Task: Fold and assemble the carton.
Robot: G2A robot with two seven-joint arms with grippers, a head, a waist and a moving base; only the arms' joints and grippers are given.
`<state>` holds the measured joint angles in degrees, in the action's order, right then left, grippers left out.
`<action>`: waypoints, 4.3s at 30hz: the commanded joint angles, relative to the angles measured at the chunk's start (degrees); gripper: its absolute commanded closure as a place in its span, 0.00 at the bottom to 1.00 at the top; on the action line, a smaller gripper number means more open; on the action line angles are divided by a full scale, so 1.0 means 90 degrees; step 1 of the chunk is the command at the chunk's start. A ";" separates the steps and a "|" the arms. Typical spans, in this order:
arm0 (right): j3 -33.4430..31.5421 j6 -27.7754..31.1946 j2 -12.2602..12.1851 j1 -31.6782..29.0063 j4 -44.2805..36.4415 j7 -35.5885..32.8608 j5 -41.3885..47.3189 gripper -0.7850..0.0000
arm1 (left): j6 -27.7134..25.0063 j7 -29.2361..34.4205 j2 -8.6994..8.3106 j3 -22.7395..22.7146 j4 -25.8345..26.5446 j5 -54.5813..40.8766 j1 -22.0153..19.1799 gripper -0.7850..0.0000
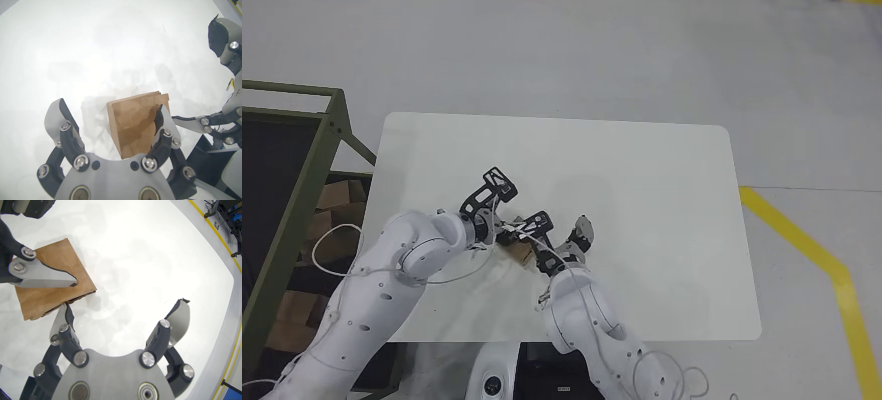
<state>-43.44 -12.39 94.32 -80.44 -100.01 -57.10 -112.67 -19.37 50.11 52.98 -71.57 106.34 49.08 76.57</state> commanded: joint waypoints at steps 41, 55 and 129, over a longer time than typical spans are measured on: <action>-0.0398 0.0129 -0.0071 -0.0336 -0.0495 0.0247 0.0126 0.00 | -0.0579 -0.0191 -0.0145 -0.0556 0.0452 0.0555 0.0800 0.00; -0.0283 0.0202 -0.0060 -0.0250 -0.0355 0.0446 0.0432 0.00 | -0.0490 -0.0144 -0.0115 -0.0375 0.0363 0.0607 0.0616 0.00; 0.0319 0.0706 -0.0565 -0.0077 -0.0528 0.0637 0.1058 0.00 | -0.1340 -0.0415 -0.0366 -0.1298 0.0305 0.0274 0.1279 0.00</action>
<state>-40.65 -5.97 89.27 -81.19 -104.77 -51.50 -103.35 -31.47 46.30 49.69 -83.32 109.11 51.53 88.15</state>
